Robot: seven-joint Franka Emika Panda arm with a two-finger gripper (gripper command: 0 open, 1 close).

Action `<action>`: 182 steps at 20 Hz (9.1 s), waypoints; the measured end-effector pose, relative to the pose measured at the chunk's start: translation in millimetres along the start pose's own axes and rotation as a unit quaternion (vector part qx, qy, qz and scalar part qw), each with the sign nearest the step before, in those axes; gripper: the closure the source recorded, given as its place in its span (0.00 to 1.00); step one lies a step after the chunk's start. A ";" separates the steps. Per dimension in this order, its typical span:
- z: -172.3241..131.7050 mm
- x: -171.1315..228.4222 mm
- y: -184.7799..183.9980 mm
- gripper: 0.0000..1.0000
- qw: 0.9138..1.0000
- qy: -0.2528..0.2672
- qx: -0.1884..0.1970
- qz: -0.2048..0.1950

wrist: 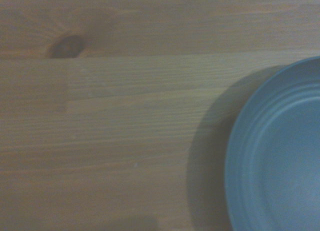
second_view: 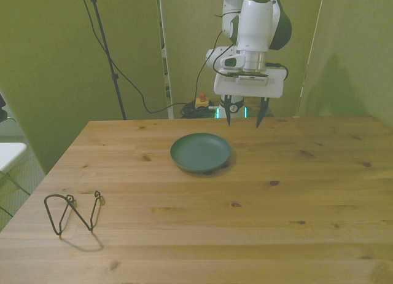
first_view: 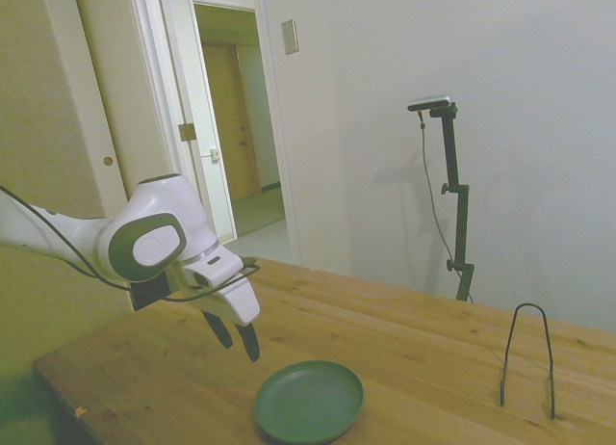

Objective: Load the plate

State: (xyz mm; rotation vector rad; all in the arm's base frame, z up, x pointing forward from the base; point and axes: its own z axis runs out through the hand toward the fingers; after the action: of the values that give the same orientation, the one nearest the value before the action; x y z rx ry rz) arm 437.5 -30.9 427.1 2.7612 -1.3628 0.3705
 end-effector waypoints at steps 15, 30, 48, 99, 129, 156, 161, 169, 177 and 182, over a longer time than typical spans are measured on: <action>46.2 18.4 -5.7 0.00 0.999 0.027 -0.034 -0.004; 79.9 -8.0 0.4 1.00 0.999 0.034 -0.033 -0.010; 84.0 -9.4 -6.6 1.00 0.999 0.028 -0.031 0.007; -113.2 95.7 -73.3 1.00 0.965 0.004 0.180 0.192; -76.2 239.4 -29.1 1.00 0.919 0.116 0.243 0.287; -22.2 386.0 76.0 1.00 0.846 0.140 0.387 0.338; -13.0 392.9 81.8 1.00 0.845 0.145 0.390 0.335; -3.2 396.8 87.9 1.00 0.846 0.148 0.388 0.333; 27.4 417.9 137.3 1.00 0.836 0.142 0.424 0.317; 42.3 414.2 152.6 1.00 0.823 0.134 0.453 0.315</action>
State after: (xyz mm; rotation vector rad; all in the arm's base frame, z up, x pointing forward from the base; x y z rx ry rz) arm 568.3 -452.3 470.9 2.4549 -2.4454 1.7662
